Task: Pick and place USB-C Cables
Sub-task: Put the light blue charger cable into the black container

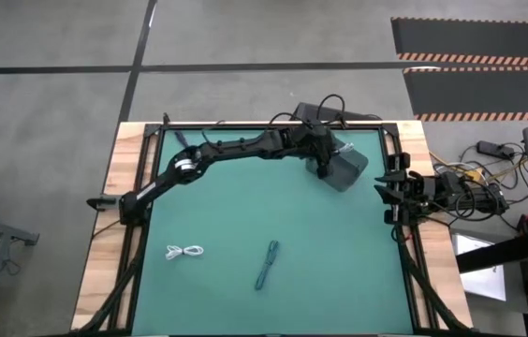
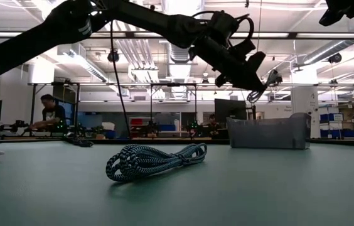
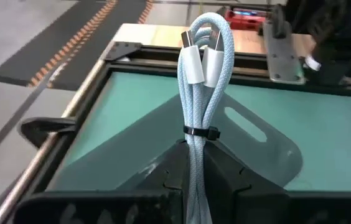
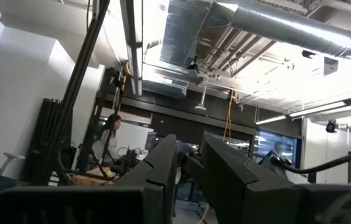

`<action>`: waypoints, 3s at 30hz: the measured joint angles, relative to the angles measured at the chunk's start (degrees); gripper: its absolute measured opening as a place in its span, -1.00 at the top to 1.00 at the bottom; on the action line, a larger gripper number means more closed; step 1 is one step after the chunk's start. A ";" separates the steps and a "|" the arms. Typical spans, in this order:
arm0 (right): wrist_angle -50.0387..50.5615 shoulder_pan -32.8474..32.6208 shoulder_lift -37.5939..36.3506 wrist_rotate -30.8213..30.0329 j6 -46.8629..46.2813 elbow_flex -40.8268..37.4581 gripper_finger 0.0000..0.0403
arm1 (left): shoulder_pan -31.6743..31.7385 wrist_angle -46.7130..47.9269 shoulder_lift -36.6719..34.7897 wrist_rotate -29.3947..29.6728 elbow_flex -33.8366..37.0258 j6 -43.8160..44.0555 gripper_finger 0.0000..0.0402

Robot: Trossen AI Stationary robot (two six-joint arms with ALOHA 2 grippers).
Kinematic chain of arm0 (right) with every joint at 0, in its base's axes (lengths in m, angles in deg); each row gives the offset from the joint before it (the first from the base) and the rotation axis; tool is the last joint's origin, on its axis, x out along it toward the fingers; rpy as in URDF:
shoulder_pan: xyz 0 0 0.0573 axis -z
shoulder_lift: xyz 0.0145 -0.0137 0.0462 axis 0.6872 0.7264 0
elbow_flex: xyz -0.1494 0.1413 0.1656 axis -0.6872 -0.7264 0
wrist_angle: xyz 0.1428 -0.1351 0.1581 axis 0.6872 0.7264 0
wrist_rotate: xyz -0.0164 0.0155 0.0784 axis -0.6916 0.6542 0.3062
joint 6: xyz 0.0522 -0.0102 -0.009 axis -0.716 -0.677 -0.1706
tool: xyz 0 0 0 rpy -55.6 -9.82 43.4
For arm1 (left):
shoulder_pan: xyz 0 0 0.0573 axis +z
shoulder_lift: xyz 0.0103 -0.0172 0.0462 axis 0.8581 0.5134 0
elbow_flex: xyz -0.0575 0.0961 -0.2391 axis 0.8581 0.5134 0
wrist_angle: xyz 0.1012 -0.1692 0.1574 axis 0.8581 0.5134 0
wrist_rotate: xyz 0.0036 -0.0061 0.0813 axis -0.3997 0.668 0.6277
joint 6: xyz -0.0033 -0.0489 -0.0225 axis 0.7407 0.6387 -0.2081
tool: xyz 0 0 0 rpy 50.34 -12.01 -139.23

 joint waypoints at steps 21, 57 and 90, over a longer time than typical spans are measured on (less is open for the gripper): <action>0.07 0.00 0.00 0.00 -0.17 0.00 0.66 | 0.23 5.43 0.30 1.32 3.28 12.57 0.87; 15.57 0.04 2.78 -17.55 -7.23 3.24 0.66 | -4.12 -18.22 -21.45 -6.25 26.06 -3.60 0.87; -4.31 3.12 42.14 -19.46 -5.09 20.33 -0.02 | -5.63 -47.05 -34.54 -6.21 51.89 -2.34 0.93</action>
